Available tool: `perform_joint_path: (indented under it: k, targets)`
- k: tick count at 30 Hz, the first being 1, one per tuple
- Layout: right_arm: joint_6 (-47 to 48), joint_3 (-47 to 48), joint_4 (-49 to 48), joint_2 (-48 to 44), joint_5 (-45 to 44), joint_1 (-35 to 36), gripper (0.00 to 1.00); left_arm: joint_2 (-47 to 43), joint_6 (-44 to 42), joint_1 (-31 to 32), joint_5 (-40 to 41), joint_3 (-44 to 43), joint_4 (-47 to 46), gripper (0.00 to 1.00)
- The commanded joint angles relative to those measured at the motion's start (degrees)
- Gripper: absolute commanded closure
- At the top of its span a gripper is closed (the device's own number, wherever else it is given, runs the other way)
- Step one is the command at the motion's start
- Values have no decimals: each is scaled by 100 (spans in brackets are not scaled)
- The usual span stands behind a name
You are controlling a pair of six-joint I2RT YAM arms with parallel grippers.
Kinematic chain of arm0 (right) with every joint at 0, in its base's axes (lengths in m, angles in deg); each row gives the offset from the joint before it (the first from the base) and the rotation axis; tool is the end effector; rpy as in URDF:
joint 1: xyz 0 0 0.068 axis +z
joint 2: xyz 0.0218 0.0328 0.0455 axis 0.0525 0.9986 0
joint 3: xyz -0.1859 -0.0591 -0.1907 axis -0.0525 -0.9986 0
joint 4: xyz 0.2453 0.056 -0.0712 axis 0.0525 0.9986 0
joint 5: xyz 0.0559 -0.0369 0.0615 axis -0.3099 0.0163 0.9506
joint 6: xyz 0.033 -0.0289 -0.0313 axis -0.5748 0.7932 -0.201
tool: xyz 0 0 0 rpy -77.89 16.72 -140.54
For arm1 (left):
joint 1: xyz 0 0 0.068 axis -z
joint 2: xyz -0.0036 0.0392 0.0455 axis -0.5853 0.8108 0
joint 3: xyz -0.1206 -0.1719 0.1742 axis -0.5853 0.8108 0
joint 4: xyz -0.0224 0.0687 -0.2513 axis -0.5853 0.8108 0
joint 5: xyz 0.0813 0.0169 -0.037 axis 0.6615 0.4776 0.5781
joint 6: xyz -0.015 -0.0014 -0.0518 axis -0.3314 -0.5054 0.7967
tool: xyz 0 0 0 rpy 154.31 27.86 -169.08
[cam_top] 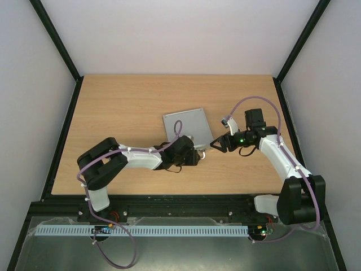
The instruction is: Pack up texas hold em set
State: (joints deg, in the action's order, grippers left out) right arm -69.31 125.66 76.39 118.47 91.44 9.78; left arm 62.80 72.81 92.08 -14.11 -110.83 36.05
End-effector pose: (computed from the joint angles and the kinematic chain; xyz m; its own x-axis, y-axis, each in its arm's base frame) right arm 0.2471 0.0532 0.2463 -0.5849 -0.2962 -0.7551 -0.7134 0.6309 0.3051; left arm 0.2027 -0.3052 0.1435 -0.8896 -0.0548 -0.4535 0.2471 0.7773 -0.5786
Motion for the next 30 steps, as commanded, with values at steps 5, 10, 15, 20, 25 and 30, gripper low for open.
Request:
perform_joint_path:
  k: [5, 10, 15, 20, 25, 30]
  targets:
    - [96, -61, 183, 83, 8, 18, 39, 155, 112, -140, -642, 265, -807, 52]
    - [98, -66, 181, 101, 1, 22, 39, 239, 197, -207, -735, 305, -917, 53]
    - [96, -63, 190, 119, -8, 13, 39, 263, 297, -261, -821, 391, -1085, 54]
    - [96, -66, 197, 123, -6, 22, 39, 191, 395, -291, -713, 500, -1179, 58]
    - [96, -74, 192, 127, -19, 16, 39, 101, 435, -351, -571, 593, -1246, 61]
    - [96, -69, 199, 127, -20, 21, 39, 59, 458, -431, -558, 612, -1302, 63]
